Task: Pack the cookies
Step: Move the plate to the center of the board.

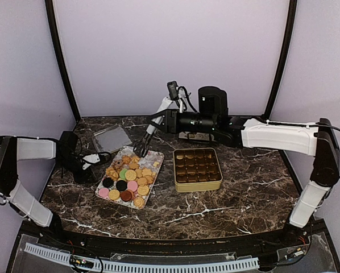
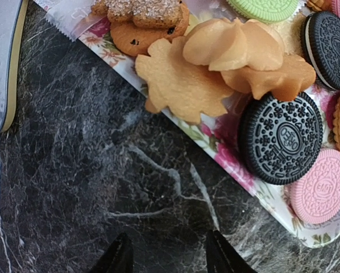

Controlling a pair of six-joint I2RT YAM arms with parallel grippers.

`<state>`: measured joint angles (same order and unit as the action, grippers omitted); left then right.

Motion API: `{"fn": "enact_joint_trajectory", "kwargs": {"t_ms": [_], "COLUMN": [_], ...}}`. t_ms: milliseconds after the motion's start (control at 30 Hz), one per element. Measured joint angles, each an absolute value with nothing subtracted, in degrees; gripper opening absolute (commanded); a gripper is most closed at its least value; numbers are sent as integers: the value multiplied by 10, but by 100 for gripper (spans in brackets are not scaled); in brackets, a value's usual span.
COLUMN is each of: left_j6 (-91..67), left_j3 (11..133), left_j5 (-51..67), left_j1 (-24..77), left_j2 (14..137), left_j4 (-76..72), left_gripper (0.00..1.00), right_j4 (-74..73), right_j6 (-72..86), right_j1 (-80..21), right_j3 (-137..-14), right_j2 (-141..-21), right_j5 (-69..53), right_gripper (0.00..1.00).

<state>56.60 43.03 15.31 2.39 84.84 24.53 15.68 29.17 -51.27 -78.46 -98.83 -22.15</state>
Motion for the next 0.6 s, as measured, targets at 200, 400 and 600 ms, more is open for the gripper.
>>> {"fn": "enact_joint_trajectory", "kwargs": {"t_ms": [200, 400, 600], "left_j6": [588, 586, 560], "left_j3": [410, 387, 385], "left_j5": [156, 156, 174], "left_j1": [40, 103, 169], "left_j2": [860, 844, 840], "left_j4": [184, 153, 168], "left_gripper": [45, 45, 46], "right_j4": [135, 114, 98], "right_j6": [280, 264, 252], "right_j1": [-513, -511, -509], "right_j3": [-772, -759, -745], "right_j2": [-973, -956, -939], "right_j5": [-189, -156, -134], "right_gripper": [24, 24, 24]}}
